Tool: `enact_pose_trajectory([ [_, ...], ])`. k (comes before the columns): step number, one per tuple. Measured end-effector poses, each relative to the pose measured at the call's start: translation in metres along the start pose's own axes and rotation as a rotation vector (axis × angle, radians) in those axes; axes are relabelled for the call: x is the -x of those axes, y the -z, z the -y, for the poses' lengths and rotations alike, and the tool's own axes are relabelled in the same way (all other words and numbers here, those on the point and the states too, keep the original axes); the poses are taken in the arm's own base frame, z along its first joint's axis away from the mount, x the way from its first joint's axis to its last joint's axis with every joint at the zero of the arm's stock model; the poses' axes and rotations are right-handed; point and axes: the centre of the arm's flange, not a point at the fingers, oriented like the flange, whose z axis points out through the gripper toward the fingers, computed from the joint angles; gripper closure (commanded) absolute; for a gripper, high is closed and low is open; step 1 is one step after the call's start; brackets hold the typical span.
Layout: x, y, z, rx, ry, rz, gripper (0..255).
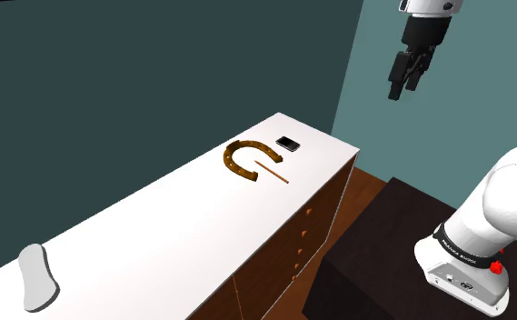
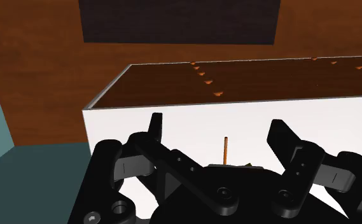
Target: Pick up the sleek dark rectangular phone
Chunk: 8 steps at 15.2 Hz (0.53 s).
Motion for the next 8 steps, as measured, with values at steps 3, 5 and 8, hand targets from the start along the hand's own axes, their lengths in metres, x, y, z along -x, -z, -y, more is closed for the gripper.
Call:
enact_pose_trajectory([
  [3,-0.013,-0.010,-0.002,0.000,0.007,0.000,0],
  [5,-0.032,-0.022,-0.006,0.000,0.018,-0.001,0],
  [8,-0.060,-0.050,-0.014,0.001,0.035,-0.003,0],
])
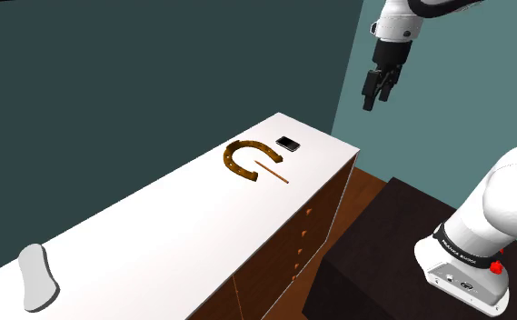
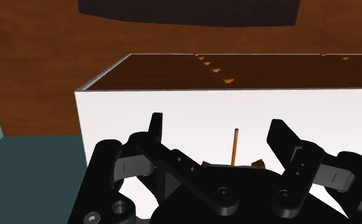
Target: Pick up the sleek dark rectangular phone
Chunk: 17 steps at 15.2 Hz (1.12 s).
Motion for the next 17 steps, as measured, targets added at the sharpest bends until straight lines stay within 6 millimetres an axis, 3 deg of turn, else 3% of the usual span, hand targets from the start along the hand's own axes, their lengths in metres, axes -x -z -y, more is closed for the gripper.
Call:
enact_pose_trajectory([
  [17,-0.173,-0.132,-0.028,0.004,0.102,-0.019,0],
])
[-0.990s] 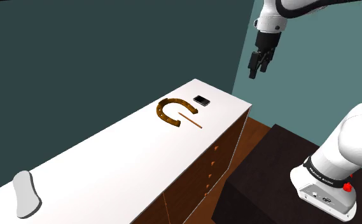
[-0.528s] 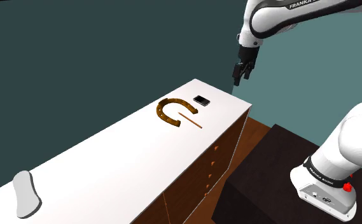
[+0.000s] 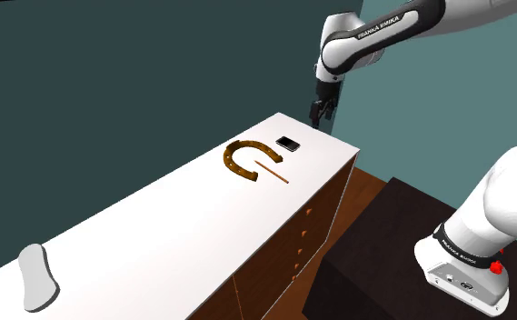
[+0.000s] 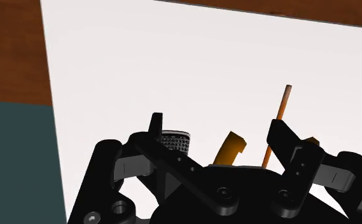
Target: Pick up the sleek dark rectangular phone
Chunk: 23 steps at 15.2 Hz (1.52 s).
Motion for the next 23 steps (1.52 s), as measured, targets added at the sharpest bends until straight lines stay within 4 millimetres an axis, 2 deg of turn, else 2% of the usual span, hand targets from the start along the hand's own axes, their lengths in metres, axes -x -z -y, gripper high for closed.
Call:
enact_pose_trajectory([
  [7,-0.071,-0.058,-0.018,0.002,0.042,-0.007,0],
  [13,-0.132,-0.109,-0.025,0.004,0.079,-0.013,0],
  [16,-0.160,-0.128,-0.030,0.005,0.095,-0.015,0],
  [23,-0.169,-0.166,-0.034,0.005,0.100,-0.016,0],
])
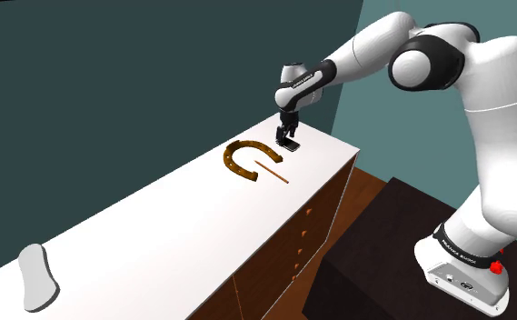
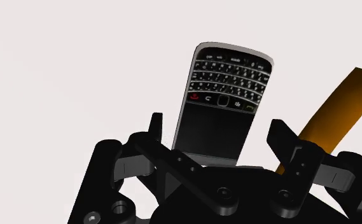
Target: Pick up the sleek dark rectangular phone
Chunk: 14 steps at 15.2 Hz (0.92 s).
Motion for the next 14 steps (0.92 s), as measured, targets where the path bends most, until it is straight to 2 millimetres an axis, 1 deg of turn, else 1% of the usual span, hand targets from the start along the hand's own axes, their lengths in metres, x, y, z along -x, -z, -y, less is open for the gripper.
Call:
enact_pose_trajectory([
  [1,-0.0004,-0.0043,-0.0006,0.000,0.000,0.000,0],
  [2,-0.0001,-0.0070,0.0000,0.000,0.000,0.000,255],
  [12,-0.0006,-0.0080,0.0005,0.000,0.000,-0.002,255],
  [14,-0.0006,-0.0029,0.0004,0.000,0.000,-0.001,255],
])
